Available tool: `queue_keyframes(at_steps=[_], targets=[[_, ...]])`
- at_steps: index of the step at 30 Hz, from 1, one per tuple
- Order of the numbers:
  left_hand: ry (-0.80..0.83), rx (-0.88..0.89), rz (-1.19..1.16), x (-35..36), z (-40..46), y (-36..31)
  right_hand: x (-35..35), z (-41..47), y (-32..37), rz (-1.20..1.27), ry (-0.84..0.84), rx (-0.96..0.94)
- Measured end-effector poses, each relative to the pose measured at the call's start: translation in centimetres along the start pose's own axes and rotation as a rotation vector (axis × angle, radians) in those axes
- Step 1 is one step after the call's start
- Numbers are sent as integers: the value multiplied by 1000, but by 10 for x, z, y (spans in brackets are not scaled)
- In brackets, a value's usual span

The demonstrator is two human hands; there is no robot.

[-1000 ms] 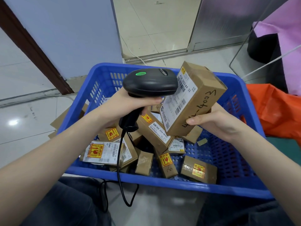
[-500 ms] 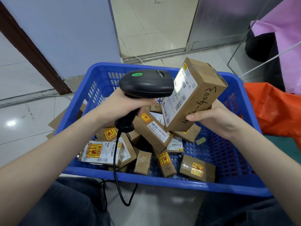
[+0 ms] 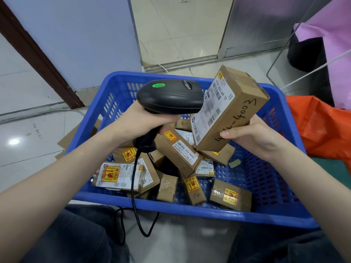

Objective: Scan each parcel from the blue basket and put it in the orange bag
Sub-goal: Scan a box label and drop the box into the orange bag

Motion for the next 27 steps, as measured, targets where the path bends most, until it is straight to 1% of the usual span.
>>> queue_keyframes(at_steps=[12, 16, 19, 22, 25, 27], targets=[[-11, 11, -24, 2, 2, -3, 1, 1, 4, 51, -12, -11], [-58, -37, -19, 7, 9, -2, 1, -1, 8, 147, -16, -18], [-110, -79, -113, 13, 16, -4, 2, -4, 14, 260, 14, -56], [-117, -94, -245, 20, 26, -7, 5, -8, 21, 382, -19, -76], [-128, -91, -339, 27, 38, -11, 4, -12, 30, 476, -124, -50], [-152, -88, -375, 33, 48, -15, -1, -15, 37, 477, -172, -18]])
Point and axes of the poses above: each hand's wrist, its own z-axis towards the middle knuckle, its own x-axis out of the palm, y = z × x, the point moved 1 cm from there along z, towards the middle knuckle, and after that the axes turned 15 degrees about y, right-handed, at the moved point
